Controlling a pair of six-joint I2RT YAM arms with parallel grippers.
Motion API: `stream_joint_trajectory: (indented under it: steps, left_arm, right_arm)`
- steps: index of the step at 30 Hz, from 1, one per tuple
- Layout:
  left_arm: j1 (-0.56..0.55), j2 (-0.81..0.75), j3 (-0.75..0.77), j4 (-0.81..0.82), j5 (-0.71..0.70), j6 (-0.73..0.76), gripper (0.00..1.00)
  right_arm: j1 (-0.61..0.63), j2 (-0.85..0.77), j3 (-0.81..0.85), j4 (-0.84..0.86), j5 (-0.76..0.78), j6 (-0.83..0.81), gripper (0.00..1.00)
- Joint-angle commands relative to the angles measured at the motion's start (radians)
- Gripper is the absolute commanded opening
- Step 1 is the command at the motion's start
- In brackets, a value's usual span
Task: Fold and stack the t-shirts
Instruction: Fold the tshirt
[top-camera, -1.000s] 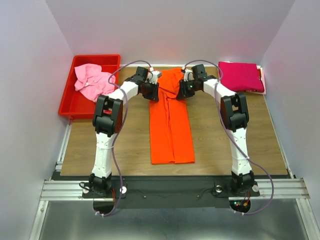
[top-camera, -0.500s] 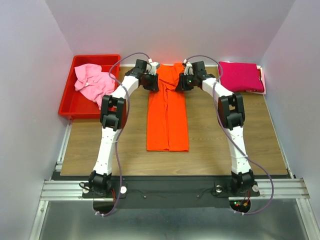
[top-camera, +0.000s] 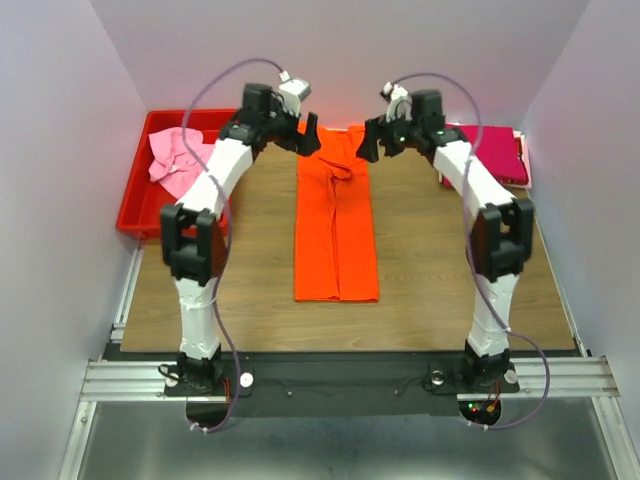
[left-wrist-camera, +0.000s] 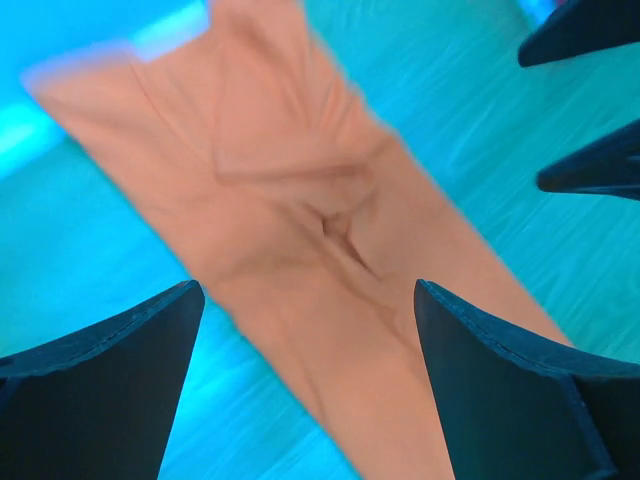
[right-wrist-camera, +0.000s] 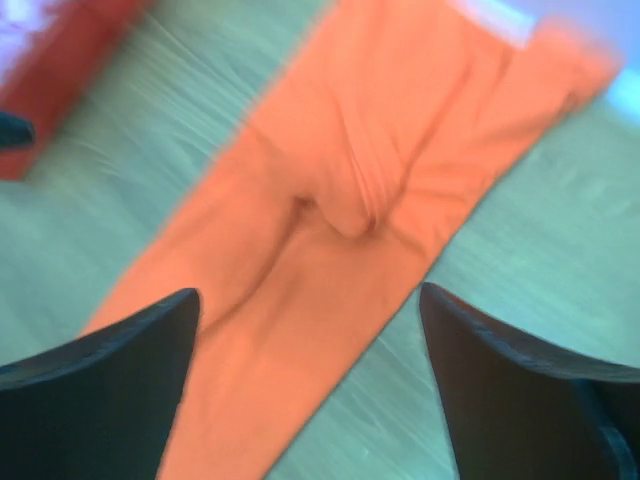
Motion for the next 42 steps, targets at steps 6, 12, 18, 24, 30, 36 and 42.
stream_joint_trajectory:
  steps: [6,12,18,24,30,36,42]
  left_arm:
    - [0.013,-0.602,-0.461,0.199,0.055,0.258,0.99]
    - [-0.002,-0.829,-0.692,0.026,0.253,0.547,0.96]
    - [-0.155,-1.101,-1.142,-0.003,0.114,0.783,0.83]
    - [-0.381,-1.231,-1.456,0.050,-0.040,0.872,0.68]
    - [-0.495,-1.254,-1.593,0.190,-0.118,0.837,0.65]
    - [-0.501,-1.161,-1.613,0.237,-0.144,0.846,0.57]
    - [-0.503,-1.118,-1.621,0.303,-0.138,0.825,0.57]
  right_arm:
    - [-0.002,-0.592,-0.392,-0.020,-0.040,-0.315,1.00]
    - [0.049,-0.727,-0.487,-0.334,-0.071,-0.567,1.00]
    - [0.273,-0.883,-0.819,-0.384,0.110,-0.699,1.00]
    - [0.363,-0.880,-1.015,-0.295,0.080,-0.690,0.94]
    - [0.448,-0.824,-1.132,-0.065,0.178,-0.662,0.75]
    - [0.466,-0.781,-1.191,0.050,0.178,-0.686,0.64]
    - [0.475,-0.736,-1.231,0.109,0.169,-0.714,0.62]
